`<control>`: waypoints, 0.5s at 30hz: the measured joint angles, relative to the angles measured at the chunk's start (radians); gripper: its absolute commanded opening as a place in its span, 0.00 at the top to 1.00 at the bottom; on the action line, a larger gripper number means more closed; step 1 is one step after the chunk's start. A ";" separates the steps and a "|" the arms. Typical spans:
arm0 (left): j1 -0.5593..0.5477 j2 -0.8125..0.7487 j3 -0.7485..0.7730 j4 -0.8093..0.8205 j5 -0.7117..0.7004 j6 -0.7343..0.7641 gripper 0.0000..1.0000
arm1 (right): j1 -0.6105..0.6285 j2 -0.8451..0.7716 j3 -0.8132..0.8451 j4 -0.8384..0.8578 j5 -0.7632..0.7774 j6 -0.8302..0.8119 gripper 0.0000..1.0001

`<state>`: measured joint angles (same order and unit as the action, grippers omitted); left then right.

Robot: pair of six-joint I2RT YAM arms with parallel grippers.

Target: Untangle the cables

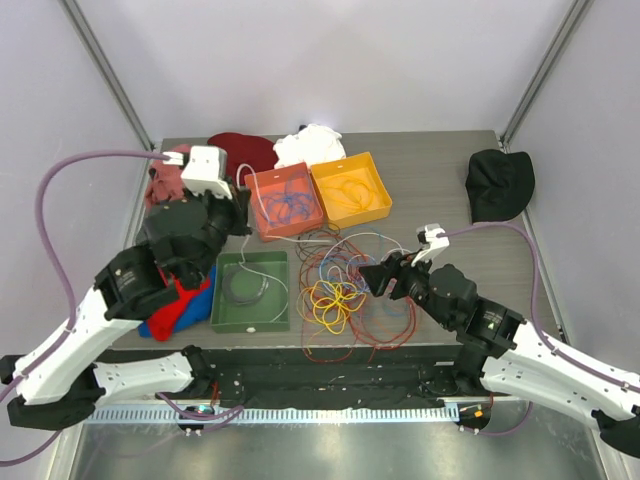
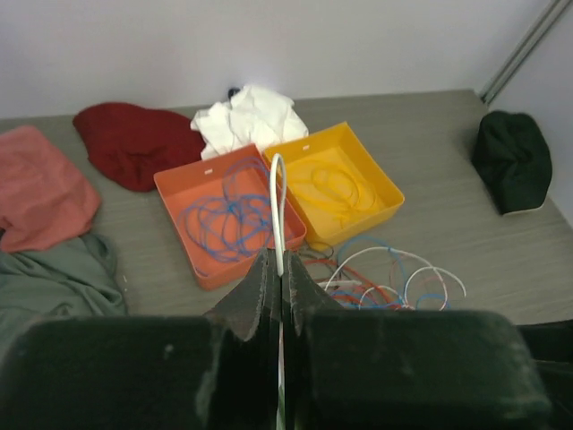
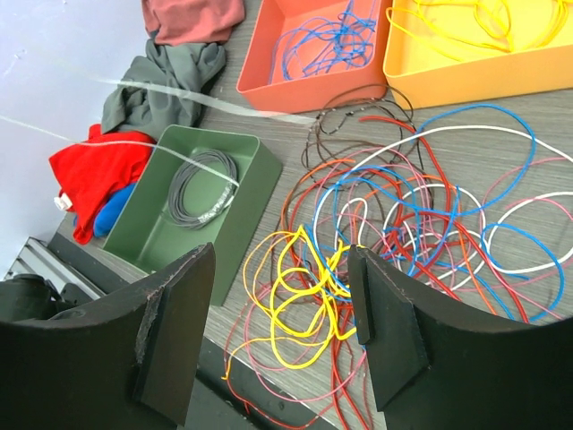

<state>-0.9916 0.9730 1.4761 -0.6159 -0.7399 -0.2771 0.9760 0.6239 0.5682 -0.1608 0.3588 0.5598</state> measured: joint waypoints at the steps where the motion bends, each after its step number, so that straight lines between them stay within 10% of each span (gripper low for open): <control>1: 0.000 -0.003 -0.024 -0.008 0.005 -0.018 1.00 | 0.000 -0.003 -0.005 0.000 0.000 0.000 0.31; 15: 0.000 -0.124 -0.220 -0.132 -0.037 -0.200 1.00 | 0.000 -0.057 -0.026 -0.043 0.026 0.011 0.32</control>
<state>-0.9916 0.8494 1.2564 -0.7479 -0.7765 -0.4770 0.9760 0.5671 0.5426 -0.2039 0.3843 0.5709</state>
